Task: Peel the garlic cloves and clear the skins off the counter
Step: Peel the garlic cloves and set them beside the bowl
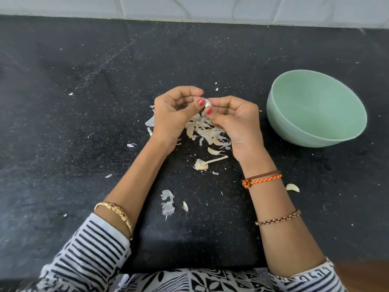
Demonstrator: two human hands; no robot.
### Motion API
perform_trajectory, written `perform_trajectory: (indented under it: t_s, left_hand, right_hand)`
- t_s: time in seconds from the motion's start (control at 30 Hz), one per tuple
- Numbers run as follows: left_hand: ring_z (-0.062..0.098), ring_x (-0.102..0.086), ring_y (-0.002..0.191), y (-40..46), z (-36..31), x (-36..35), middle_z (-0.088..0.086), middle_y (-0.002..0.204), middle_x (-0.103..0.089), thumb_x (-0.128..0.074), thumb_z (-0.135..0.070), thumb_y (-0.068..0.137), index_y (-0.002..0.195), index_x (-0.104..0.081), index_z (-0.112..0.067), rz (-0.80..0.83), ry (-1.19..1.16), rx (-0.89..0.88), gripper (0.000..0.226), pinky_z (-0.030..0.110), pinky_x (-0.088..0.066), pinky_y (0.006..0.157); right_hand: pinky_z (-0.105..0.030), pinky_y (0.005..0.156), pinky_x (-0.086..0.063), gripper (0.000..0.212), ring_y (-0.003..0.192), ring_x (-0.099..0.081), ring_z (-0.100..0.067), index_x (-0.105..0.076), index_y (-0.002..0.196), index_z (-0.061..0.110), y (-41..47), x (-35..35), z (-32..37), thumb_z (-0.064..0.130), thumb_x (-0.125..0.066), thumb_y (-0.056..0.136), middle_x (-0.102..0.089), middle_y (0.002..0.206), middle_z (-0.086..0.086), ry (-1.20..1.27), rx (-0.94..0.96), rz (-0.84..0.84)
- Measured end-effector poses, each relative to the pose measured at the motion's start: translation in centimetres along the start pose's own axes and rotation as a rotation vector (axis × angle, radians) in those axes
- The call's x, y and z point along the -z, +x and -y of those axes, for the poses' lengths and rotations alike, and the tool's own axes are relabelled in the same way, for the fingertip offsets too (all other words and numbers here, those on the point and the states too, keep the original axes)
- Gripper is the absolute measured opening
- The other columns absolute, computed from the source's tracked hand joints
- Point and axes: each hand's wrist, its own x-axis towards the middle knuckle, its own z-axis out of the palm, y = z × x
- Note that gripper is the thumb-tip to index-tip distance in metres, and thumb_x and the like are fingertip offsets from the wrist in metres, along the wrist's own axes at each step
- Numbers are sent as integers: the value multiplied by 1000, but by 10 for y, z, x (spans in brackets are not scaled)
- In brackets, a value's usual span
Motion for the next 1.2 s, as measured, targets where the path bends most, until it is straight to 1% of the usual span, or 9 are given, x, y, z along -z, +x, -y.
perform_trajectory:
  t_s: [0.13,0.3,0.43,0.53,0.67,0.8,0.97,1.1,1.2]
  left_hand:
    - [1,-63,70,-1,0,-2,-10,69,-69,-65,-8,75,85,-63,-13,18,-42,21,12,18,-52,68]
    - [3,-62,66,1,2,0,-9,69,-68,-62,-7,75,85,-64,-14,105,-97,76,12,20,-52,69]
    - [6,-62,69,4,3,4,-7,74,-68,-60,-5,76,75,-72,-22,171,-154,98,21,24,-52,73]
    - [9,-61,70,4,3,4,-5,74,-68,-63,-8,77,77,-70,-21,197,-159,116,15,26,-51,74]
    - [10,-60,70,1,3,-2,-7,72,-67,-59,-8,80,86,-61,-12,155,-113,99,8,27,-51,74]
    - [-1,-58,67,0,2,-2,-13,70,-65,-57,-4,87,87,-61,-13,91,8,27,10,16,-48,64]
    - [7,-63,77,-1,3,-3,-12,76,-69,-60,-13,84,87,-67,-17,94,124,-59,9,22,-49,74]
    - [7,-64,77,-1,3,-2,-13,76,-71,-62,-10,83,88,-69,-18,81,156,-83,12,23,-51,74]
    - [7,-64,77,-1,3,-3,-13,75,-70,-63,-10,84,87,-69,-19,71,162,-76,12,23,-51,74]
  right_hand:
    - [-12,59,-48,13,62,-64,0,-67,82,7,1,1,0,-4,-70,75,-67,68,6,3,-2,4]
    - [-12,58,-48,13,61,-64,0,-66,81,4,1,1,0,-7,-69,74,-66,69,0,-7,-4,22]
    - [-14,57,-49,15,60,-64,-1,-65,78,4,1,1,0,-9,-69,73,-65,67,0,-19,-4,42]
    - [-14,58,-50,17,60,-64,-2,-64,75,6,2,0,0,-10,-69,73,-65,67,0,-48,28,33]
    - [-15,60,-51,20,62,-64,-1,-65,74,10,2,-1,-1,-9,-71,73,-66,69,1,-97,100,-26]
    - [-10,59,-46,14,61,-62,3,-66,80,10,2,1,-1,-5,-66,79,-65,69,3,-3,68,-112]
    - [-13,58,-47,10,61,-62,-1,-69,89,9,3,2,-3,2,-63,85,-67,66,4,-2,-23,-84]
    - [-10,57,-46,14,59,-62,1,-69,93,6,4,1,-5,-1,-59,87,-67,71,1,-99,73,-125]
    - [-15,60,-51,16,62,-64,-2,-71,95,6,6,0,-8,0,-60,87,-68,74,2,-236,190,-149]
